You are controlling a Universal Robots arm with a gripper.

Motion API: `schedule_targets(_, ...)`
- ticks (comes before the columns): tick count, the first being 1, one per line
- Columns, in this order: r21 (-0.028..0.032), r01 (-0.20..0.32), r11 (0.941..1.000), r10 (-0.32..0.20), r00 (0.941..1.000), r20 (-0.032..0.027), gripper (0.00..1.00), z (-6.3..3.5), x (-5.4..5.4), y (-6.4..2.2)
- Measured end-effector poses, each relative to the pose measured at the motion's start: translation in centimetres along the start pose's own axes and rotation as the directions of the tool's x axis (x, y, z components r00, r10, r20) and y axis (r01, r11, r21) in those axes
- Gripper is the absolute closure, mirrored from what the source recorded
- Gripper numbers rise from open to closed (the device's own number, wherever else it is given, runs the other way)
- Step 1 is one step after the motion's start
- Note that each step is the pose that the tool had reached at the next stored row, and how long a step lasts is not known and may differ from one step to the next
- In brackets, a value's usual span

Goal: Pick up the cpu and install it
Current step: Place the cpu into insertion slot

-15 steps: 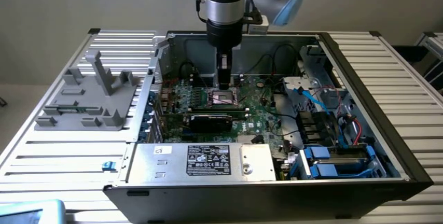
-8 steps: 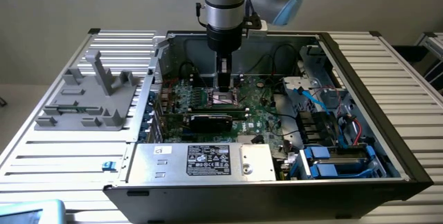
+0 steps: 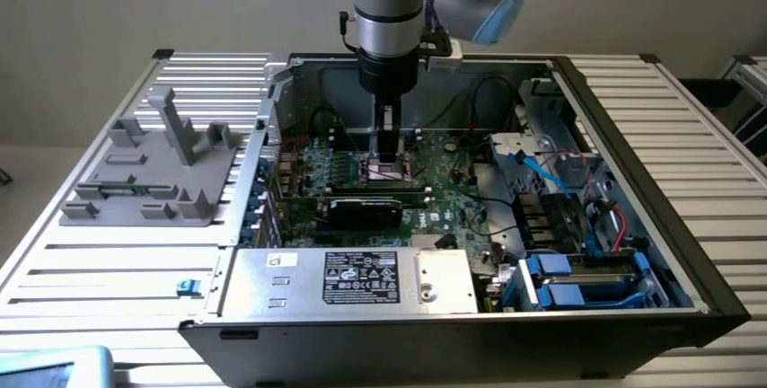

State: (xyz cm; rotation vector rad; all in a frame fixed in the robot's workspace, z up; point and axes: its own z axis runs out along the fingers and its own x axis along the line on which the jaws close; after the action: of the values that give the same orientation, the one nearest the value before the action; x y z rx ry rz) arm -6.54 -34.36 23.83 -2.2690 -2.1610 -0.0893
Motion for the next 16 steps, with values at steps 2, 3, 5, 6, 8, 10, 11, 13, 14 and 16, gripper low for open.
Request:
schedule_targets(2,0.0,0.0,1.0,0.0,1.0,0.0001,0.44,0.0,0.0,0.0)
schedule_targets(3,-0.0002,0.0,1.0,0.0,1.0,-0.0001,0.44,0.02,0.0,0.0)
schedule_targets(5,-0.0034,0.002,1.0,-0.002,1.0,-0.0004,0.44,0.09,0.0,-0.04)
schedule_targets(6,-0.0052,0.005,1.0,-0.005,1.0,-0.0005,0.44,0.13,0.0,-0.1)
schedule_targets(8,-0.0104,0.011,0.9999,-0.011,0.9999,-0.001,0.44,0.27,0.0,-0.31)
schedule_targets(10,-0.0134,0.017,0.9998,-0.017,0.9998,-0.0014,0.44,0.43,0.0,-0.45)
schedule_targets(11,-0.0136,0.019,0.9997,-0.019,0.9998,-0.0015,0.44,0.49,0.0,-0.46)
schedule_targets(13,-0.0136,0.02,0.9997,-0.02,0.9998,-0.0023,0.44,0.62,0.0,-0.47)
schedule_targets(14,-0.0136,0.02,0.9997,-0.02,0.9998,-0.0025,0.44,0.73,-0.1,-0.47)
schedule_targets(16,-0.0136,0.02,0.9997,-0.02,0.9998,-0.0027,0.44,1.01,-0.1,-0.48)
